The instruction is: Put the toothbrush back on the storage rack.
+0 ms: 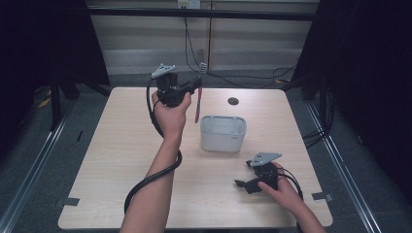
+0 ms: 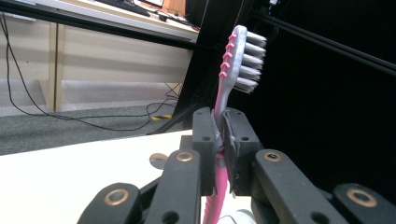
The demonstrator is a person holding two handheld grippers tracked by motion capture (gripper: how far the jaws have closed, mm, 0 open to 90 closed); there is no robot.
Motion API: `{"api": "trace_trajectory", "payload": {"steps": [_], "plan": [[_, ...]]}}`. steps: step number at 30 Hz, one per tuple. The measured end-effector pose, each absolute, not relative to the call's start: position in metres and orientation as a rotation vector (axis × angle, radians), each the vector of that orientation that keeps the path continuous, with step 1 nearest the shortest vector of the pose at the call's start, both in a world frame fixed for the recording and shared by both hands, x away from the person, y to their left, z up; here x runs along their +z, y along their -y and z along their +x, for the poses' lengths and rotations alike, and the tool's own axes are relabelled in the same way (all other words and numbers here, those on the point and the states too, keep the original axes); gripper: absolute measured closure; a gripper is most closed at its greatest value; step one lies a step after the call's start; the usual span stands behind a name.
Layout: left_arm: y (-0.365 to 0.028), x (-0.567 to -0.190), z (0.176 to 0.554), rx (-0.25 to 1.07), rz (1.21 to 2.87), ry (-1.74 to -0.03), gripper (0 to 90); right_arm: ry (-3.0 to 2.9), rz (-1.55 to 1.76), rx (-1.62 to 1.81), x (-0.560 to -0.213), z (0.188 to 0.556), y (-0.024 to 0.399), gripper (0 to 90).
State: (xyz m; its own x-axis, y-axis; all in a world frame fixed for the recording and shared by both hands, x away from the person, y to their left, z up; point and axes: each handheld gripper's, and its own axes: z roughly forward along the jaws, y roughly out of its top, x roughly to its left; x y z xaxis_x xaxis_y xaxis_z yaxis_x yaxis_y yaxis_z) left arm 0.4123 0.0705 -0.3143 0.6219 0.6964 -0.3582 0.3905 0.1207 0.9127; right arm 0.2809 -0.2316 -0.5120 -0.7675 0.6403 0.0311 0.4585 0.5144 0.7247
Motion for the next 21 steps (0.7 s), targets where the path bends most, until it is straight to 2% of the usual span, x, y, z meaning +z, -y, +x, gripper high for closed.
{"api": "trace_trajectory", "payload": {"steps": [21], "plan": [[-0.056, -0.332, 0.415, 0.274, 1.502, -0.951, 84.0, -2.517, 0.934, 1.098, -0.512, 0.281, 0.232, 11.9]]}}
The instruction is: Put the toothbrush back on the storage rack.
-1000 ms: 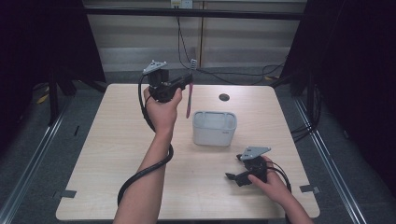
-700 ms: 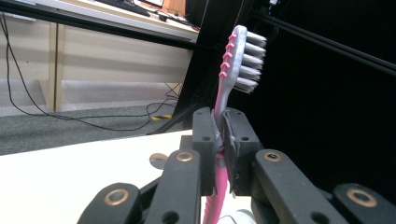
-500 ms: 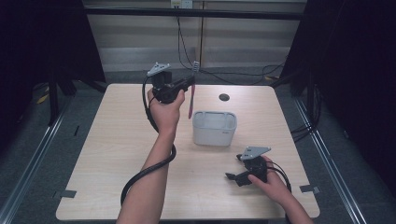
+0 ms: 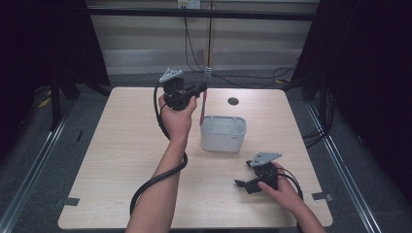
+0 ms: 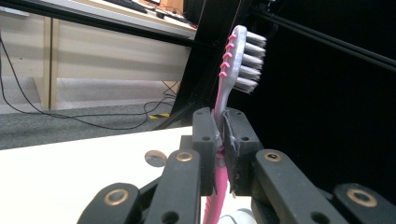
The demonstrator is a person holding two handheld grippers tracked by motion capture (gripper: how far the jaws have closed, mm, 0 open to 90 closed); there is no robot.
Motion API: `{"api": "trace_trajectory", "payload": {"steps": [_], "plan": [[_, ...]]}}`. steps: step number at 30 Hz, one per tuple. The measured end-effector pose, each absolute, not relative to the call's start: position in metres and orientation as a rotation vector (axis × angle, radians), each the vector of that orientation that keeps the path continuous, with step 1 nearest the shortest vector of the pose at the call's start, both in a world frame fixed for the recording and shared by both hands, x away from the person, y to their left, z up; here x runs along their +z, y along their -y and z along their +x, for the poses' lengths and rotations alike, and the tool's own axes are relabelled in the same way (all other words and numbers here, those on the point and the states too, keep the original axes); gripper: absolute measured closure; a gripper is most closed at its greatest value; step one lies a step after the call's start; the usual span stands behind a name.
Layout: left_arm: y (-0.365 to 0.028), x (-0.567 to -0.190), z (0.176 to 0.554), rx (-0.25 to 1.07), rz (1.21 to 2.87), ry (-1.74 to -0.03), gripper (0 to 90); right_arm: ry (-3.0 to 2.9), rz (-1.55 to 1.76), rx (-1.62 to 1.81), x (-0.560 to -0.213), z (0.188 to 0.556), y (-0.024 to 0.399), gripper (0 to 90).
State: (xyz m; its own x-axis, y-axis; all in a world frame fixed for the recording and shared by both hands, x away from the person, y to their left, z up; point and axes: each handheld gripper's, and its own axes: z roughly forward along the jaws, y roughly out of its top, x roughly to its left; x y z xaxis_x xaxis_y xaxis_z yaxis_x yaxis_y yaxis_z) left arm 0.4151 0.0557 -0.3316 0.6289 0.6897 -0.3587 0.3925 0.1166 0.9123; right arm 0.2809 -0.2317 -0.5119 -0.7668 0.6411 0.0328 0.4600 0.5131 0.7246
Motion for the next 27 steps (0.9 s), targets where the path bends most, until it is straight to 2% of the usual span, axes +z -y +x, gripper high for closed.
{"api": "trace_trajectory", "payload": {"steps": [27], "plan": [[-0.045, -0.356, 0.415, 0.261, 1.534, -0.954, 83.8, -2.517, 0.932, 1.099, -0.512, 0.281, 0.232, 11.9]]}}
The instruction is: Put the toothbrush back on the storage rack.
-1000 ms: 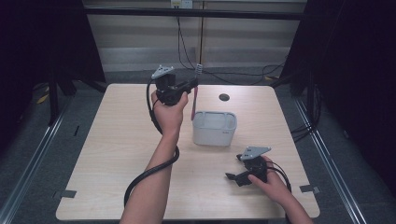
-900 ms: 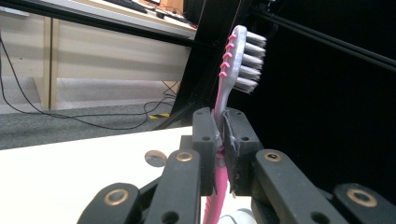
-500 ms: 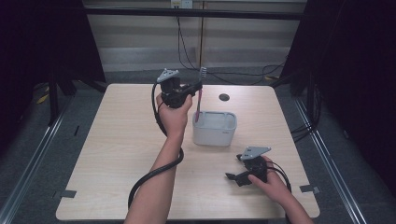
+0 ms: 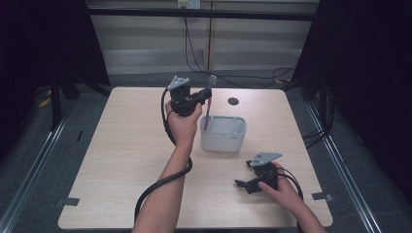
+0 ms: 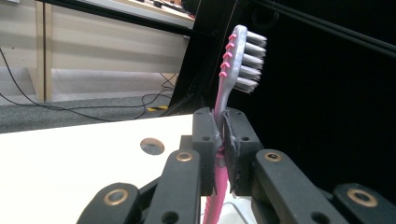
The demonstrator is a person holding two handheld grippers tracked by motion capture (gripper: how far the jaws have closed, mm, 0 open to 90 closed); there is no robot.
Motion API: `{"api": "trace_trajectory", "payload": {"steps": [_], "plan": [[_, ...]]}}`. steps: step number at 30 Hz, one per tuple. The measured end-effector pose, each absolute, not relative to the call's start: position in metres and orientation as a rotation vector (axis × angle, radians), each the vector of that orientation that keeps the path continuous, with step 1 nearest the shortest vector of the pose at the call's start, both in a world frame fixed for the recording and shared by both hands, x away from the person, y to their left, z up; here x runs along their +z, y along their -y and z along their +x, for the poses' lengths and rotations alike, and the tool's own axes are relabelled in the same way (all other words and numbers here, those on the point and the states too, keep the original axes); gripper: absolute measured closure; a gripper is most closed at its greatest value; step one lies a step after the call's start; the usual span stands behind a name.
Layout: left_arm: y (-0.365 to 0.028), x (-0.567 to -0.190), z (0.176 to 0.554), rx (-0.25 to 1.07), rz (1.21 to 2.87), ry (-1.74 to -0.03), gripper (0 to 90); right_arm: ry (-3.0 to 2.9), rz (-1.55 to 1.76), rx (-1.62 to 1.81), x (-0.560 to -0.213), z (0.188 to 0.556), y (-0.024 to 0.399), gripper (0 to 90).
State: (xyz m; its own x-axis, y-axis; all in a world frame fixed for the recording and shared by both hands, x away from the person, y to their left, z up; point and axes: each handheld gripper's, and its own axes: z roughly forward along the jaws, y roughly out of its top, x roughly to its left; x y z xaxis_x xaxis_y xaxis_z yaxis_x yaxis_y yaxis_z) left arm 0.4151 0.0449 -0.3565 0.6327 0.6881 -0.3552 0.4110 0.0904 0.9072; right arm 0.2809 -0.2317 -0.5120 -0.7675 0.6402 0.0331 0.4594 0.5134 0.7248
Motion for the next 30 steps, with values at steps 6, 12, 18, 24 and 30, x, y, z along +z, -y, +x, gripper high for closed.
{"api": "trace_trajectory", "payload": {"steps": [6, 12, 18, 24, 30], "plan": [[-0.049, -0.362, 0.413, 0.263, 1.541, -0.965, 83.8, -2.518, 0.937, 1.096, -0.512, 0.281, 0.232, 11.9], [-0.054, -0.367, 0.412, 0.268, 1.553, -0.977, 83.7, -2.518, 0.935, 1.097, -0.512, 0.281, 0.232, 11.9], [-0.057, -0.372, 0.409, 0.267, 1.561, -0.982, 83.6, -2.521, 0.932, 1.097, -0.512, 0.281, 0.232, 11.9], [-0.06, -0.376, 0.407, 0.276, 1.575, -0.987, 83.5, -2.521, 0.932, 1.096, -0.512, 0.281, 0.232, 11.9], [-0.061, -0.379, 0.405, 0.279, 1.59, -0.984, 83.5, -2.522, 0.93, 1.095, -0.512, 0.281, 0.232, 11.9]]}}
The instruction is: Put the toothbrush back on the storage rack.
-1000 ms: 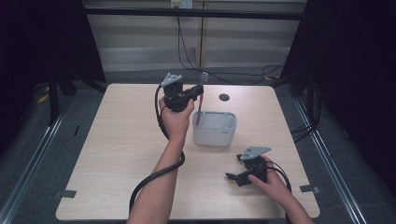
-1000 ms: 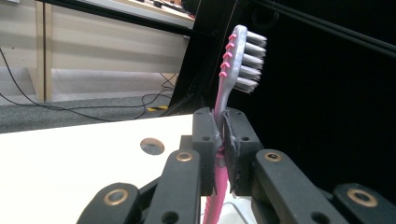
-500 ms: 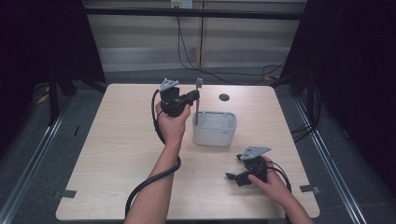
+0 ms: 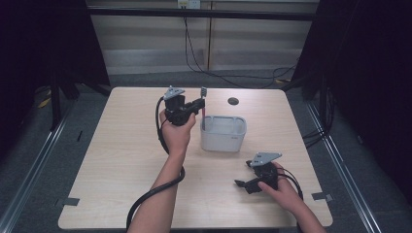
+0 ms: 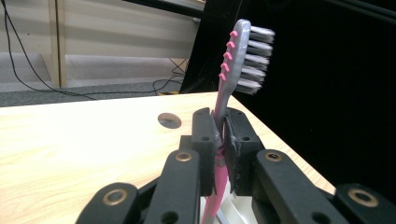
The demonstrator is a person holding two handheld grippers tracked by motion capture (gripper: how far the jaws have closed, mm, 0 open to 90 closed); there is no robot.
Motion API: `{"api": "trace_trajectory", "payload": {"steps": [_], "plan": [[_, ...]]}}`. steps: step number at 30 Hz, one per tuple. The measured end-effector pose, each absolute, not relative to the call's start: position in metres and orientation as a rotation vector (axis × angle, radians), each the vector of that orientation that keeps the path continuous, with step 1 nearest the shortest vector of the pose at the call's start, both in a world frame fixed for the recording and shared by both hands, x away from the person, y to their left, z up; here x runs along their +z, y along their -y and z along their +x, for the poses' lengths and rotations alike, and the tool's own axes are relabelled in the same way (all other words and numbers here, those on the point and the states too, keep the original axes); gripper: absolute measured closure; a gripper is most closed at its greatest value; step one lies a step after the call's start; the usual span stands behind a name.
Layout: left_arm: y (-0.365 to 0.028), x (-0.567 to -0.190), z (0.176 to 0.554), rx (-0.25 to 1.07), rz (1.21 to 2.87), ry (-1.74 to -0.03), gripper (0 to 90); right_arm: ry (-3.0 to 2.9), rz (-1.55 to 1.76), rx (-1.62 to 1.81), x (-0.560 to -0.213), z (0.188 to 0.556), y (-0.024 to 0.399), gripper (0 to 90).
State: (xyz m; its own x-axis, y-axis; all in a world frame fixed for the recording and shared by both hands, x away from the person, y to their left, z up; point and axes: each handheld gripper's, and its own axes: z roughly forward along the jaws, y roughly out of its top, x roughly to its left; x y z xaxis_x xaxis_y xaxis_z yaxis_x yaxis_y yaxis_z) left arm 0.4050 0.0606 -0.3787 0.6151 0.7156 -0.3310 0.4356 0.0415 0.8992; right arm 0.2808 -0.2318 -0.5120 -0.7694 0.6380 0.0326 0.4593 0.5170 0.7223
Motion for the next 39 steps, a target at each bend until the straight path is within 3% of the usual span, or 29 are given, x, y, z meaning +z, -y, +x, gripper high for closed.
{"api": "trace_trajectory", "payload": {"steps": [39], "plan": [[-0.058, -0.405, 0.391, 0.287, 1.676, -1.0, 83.0, -2.522, 0.932, 1.095, -0.512, 0.281, 0.232, 11.9]]}}
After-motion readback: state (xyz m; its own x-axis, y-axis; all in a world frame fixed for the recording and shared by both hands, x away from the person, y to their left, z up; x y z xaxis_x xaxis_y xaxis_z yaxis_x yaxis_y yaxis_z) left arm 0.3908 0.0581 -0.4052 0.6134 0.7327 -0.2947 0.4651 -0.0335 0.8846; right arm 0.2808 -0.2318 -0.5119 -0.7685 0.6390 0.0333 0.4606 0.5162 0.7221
